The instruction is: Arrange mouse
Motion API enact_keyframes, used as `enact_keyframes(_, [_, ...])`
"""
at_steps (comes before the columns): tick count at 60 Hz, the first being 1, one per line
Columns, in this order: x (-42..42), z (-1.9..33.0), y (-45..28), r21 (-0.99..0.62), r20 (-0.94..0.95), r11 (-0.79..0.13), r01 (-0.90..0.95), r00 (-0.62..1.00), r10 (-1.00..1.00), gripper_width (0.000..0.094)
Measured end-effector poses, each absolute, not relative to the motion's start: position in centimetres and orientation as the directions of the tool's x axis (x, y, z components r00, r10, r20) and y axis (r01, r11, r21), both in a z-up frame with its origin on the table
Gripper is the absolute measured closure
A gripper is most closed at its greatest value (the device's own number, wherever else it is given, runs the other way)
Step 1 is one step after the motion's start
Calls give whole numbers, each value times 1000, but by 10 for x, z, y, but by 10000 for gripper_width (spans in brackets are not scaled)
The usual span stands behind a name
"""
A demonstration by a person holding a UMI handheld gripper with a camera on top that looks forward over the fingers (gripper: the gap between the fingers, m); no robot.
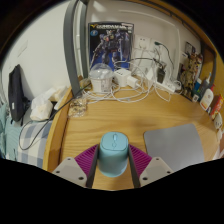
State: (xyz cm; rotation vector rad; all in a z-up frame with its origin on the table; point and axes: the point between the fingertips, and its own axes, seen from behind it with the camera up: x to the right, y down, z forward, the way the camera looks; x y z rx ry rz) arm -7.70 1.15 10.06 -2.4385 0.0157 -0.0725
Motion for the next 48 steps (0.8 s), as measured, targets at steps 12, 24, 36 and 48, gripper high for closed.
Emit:
enact_keyframes(12, [-80,101,12,-667,16,-744,-29,998,-54,522])
enact_keyframes(24, [-82,101,14,-662,18,-749,32,999,27,586])
enact_keyframes(36, [-99,155,22,-705,20,-699,119,989,148,585])
enact_keyframes(48, [-51,329,44,-858,63,-498,129,987,146,586])
